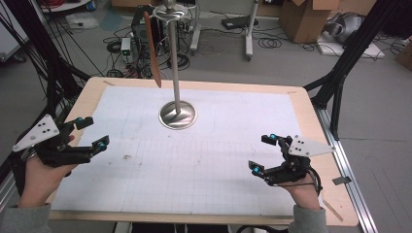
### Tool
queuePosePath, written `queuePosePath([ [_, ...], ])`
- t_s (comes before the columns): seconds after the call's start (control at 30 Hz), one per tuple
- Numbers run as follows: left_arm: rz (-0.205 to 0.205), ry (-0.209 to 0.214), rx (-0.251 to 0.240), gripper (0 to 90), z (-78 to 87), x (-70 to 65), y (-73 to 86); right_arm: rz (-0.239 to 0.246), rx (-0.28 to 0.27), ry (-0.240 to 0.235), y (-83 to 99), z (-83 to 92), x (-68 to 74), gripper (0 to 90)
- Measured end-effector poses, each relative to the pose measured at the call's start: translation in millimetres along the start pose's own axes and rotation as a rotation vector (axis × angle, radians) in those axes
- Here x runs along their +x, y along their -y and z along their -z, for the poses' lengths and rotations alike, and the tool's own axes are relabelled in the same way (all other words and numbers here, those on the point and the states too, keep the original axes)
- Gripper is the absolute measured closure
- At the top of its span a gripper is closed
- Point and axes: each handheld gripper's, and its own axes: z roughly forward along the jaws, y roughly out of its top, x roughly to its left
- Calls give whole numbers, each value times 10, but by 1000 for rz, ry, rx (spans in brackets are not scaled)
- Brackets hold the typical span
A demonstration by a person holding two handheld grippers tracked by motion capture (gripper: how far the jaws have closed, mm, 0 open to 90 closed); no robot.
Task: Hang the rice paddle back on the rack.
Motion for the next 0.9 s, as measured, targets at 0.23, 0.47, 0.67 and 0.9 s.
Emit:
queuePosePath([
  [0.23,55,-3,-38,154,45,-98,119,4,-8,-6,-33,-39,11,56],
  [0.47,74,-16,-45,154,16,-140,237,6,-6,-12,-48,-79,9,56],
  [0.67,72,-46,-11,153,44,-179,385,7,0,-2,-49,-86,-6,56],
  [0.9,58,-43,11,152,101,-249,425,-3,11,5,-26,-80,-16,56],
])
